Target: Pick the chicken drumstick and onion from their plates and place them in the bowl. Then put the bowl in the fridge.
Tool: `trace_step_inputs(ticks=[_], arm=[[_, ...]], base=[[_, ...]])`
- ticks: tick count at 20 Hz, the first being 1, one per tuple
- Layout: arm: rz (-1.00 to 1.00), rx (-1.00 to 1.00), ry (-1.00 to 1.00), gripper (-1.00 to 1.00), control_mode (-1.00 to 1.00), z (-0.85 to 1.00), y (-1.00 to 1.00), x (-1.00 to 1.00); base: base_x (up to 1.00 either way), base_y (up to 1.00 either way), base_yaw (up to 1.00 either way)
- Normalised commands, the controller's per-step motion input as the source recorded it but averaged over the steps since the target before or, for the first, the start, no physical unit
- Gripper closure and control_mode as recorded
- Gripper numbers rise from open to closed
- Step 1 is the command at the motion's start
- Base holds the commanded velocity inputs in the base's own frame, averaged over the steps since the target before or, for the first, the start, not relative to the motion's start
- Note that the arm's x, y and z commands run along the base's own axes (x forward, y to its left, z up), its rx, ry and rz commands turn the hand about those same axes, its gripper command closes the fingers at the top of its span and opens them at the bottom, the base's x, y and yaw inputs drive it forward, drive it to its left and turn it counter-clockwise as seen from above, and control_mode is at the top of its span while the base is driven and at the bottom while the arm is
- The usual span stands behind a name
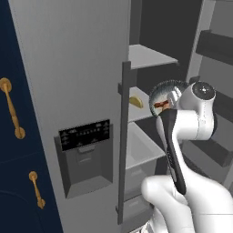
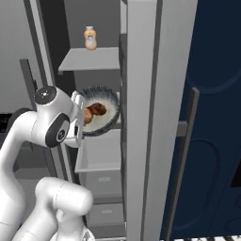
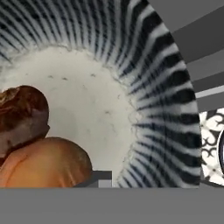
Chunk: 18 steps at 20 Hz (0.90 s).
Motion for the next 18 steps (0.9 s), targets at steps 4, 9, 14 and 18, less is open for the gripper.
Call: trace_step_inputs(ticks=[4,9,14,18], arm=[[0.00,-0.01,-0.11,1.00,-1.00,0.00,0.03,-0.01],[0.00,-0.03,-0.12,1.00,-1.00,0.00,0.28,-0.06],[0.00,-0.02,-0.12,1.00,-1.00,0.29,0.20,-0.37],[0.00,0.00,-0.02,1.00,-1.00,0.67,-0.02,-0.50]], base=[[0.00,0.00,0.00],[0.00,0.00,0.00],[0.00,0.00,0.00],[0.00,0.00,0.00]])
